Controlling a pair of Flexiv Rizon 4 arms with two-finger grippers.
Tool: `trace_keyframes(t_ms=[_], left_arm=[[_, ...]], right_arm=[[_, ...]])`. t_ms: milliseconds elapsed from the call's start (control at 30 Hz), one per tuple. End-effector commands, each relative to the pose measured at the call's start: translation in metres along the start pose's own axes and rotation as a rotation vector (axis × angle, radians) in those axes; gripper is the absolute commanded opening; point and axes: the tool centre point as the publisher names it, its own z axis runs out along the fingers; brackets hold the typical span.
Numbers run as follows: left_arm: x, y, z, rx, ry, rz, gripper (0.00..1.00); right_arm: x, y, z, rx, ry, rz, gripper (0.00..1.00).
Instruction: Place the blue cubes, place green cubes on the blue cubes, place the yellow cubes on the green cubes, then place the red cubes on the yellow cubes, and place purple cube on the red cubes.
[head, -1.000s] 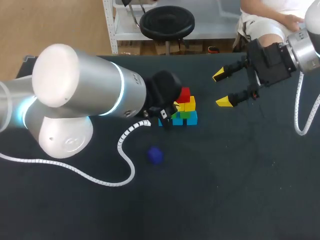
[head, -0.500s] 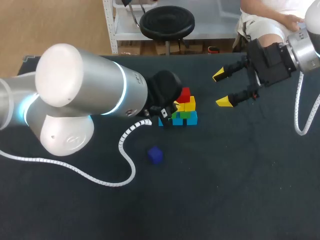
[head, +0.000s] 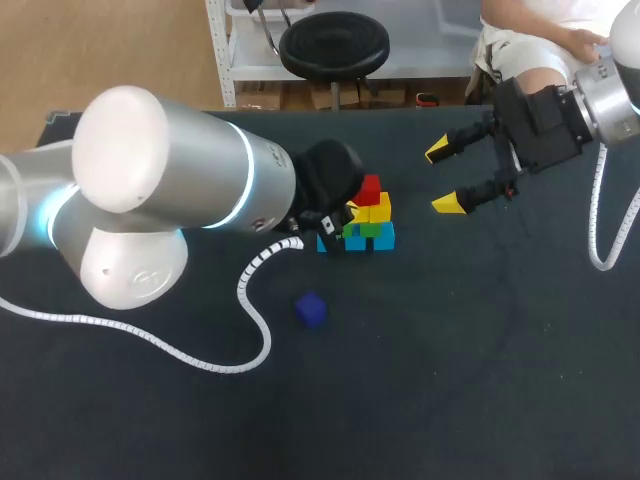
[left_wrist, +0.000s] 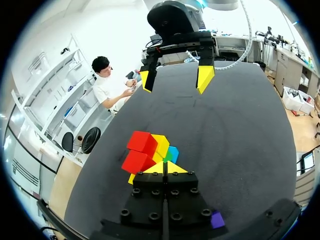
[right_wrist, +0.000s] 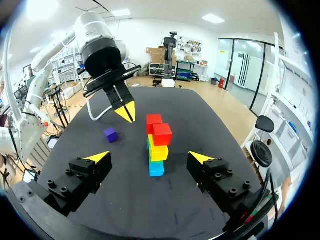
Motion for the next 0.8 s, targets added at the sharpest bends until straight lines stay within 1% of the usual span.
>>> trace_keyframes(t_ms=[33, 500, 800], left_arm=[[0.0008, 0.0021, 0.0048, 0.001, 0.002, -0.001, 0.00], [-0.0005, 0.0081, 0.0109, 0.008, -0.003, 0.011, 0.00], [0.0030, 0.0117, 0.0130, 0.009, 0.002, 0.005, 0.00]], right_arm=[[0.0001, 0.0008, -0.0003, 0.002, -0.001, -0.001, 1.00], [0.0001, 0.0008, -0.0003, 0.002, -0.001, -0.001, 1.00], [0.0001, 0.0008, -0.0003, 0.002, -0.001, -0.001, 1.00]])
